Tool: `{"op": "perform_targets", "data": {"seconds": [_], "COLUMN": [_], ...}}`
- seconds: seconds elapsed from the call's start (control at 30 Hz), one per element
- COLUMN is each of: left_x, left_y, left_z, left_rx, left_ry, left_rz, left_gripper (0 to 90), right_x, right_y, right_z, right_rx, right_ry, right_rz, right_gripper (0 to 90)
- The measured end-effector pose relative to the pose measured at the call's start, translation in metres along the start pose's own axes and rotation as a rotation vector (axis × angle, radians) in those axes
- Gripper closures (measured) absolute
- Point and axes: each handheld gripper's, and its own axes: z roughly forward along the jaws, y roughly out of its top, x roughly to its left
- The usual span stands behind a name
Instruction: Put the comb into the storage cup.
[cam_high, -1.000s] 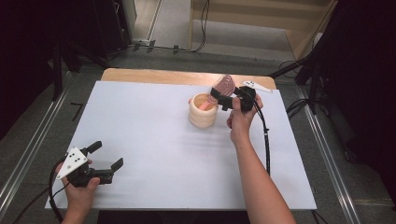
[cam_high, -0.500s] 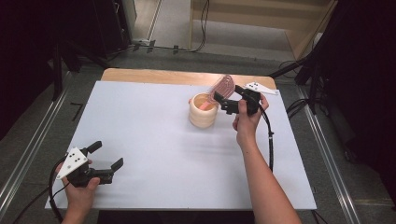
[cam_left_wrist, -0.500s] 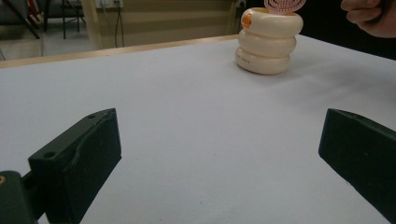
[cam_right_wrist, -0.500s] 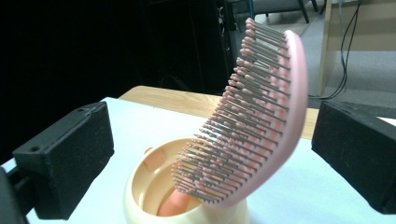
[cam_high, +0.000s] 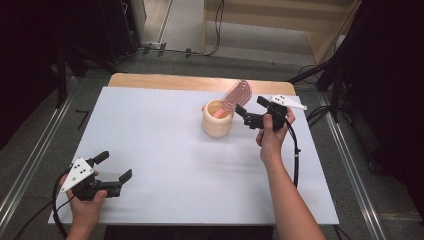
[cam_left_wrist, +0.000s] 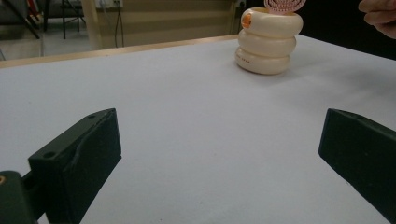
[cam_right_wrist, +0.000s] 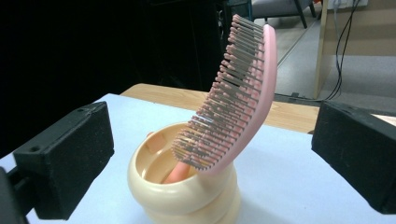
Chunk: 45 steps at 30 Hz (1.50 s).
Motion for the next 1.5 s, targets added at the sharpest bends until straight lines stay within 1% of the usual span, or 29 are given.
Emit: {"op": "perform_targets", "data": {"seconds": [0.1, 0.2, 0.53, 0.67, 0.8, 1.1, 1.17, 1.37, 1.5], "left_x": [0.000, 0.000, 0.000, 0.000, 0.000, -0.001, -0.001, -0.001, -0.002], "left_y": [0.000, 0.000, 0.000, 0.000, 0.000, 0.000, 0.000, 0.000, 0.000], "left_z": [0.000, 0.001, 0.001, 0.001, 0.001, 0.001, 0.001, 0.001, 0.001], "left_rx": [-0.001, 0.000, 0.000, 0.000, 0.003, 0.006, 0.005, 0.003, 0.005], "left_ry": [-0.001, -0.003, -0.001, -0.003, -0.003, -0.002, -0.001, -0.003, -0.007], "left_rz": [-0.001, 0.002, 0.004, 0.004, 0.005, 0.008, 0.008, 0.010, 0.018], "left_gripper": [0.0, 0.0, 0.0, 0.0, 0.0, 0.0, 0.0, 0.0, 0.0], "right_x": [0.001, 0.002, 0.003, 0.004, 0.004, 0.001, -0.001, -0.002, -0.003], "right_y": [-0.002, -0.005, -0.020, -0.025, -0.030, -0.041, -0.044, -0.053, -0.059], "right_z": [-0.005, -0.010, -0.029, -0.036, -0.044, -0.064, -0.069, -0.081, -0.089], "right_rx": [0.001, 0.006, 0.000, 0.004, 0.003, 0.002, 0.002, 0.009, 0.010], "right_ry": [0.002, -0.008, 0.000, 0.005, 0.005, -0.011, -0.012, -0.010, -0.012], "right_rz": [-0.015, -0.030, -0.037, -0.054, -0.056, -0.063, -0.058, -0.066, -0.067], "right_gripper": [0.0, 0.0, 0.0, 0.0, 0.0, 0.0, 0.0, 0.0, 0.0]}}
